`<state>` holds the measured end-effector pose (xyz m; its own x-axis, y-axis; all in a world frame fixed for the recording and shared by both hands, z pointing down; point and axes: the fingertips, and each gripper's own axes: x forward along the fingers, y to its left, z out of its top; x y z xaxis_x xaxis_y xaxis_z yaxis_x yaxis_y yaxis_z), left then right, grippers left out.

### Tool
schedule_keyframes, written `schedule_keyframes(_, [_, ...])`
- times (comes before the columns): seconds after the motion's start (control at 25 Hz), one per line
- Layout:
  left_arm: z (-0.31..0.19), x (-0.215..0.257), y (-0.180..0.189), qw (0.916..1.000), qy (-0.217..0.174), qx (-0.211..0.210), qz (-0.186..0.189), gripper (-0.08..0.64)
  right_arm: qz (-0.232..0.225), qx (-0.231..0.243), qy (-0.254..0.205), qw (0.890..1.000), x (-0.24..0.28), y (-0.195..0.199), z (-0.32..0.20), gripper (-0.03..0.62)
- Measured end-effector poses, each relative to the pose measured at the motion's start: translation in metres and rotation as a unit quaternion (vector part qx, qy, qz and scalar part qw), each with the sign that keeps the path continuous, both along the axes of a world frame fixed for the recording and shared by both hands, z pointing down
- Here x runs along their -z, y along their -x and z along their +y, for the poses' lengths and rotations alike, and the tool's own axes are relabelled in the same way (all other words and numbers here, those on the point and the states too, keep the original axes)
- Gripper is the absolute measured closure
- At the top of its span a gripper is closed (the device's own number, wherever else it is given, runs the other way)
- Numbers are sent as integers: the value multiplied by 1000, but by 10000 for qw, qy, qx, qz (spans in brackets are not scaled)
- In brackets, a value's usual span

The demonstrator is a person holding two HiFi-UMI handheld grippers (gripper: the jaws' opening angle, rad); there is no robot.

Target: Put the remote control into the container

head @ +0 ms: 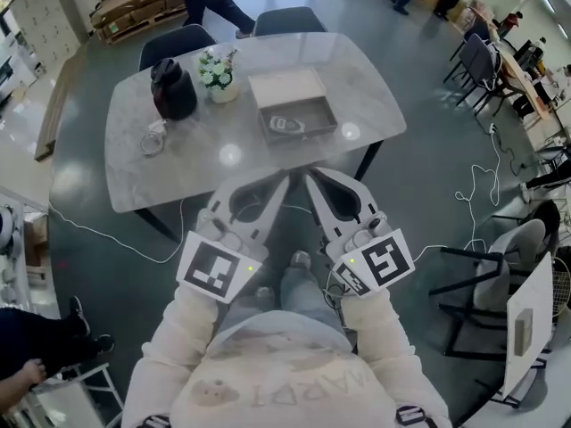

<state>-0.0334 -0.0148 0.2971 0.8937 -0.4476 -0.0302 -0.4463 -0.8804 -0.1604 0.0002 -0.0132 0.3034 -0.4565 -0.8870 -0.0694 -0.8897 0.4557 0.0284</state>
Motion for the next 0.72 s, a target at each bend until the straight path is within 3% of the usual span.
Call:
schedule_keyframes(0.48, [40, 12, 14, 9995, -39, -302, 121, 549, 269, -412, -100, 9987, 17, 12, 46, 566])
schedule_keyframes(0.72, [48, 19, 10, 9995, -77, -250, 151, 549, 117, -370, -128, 9992, 20, 6, 59, 572])
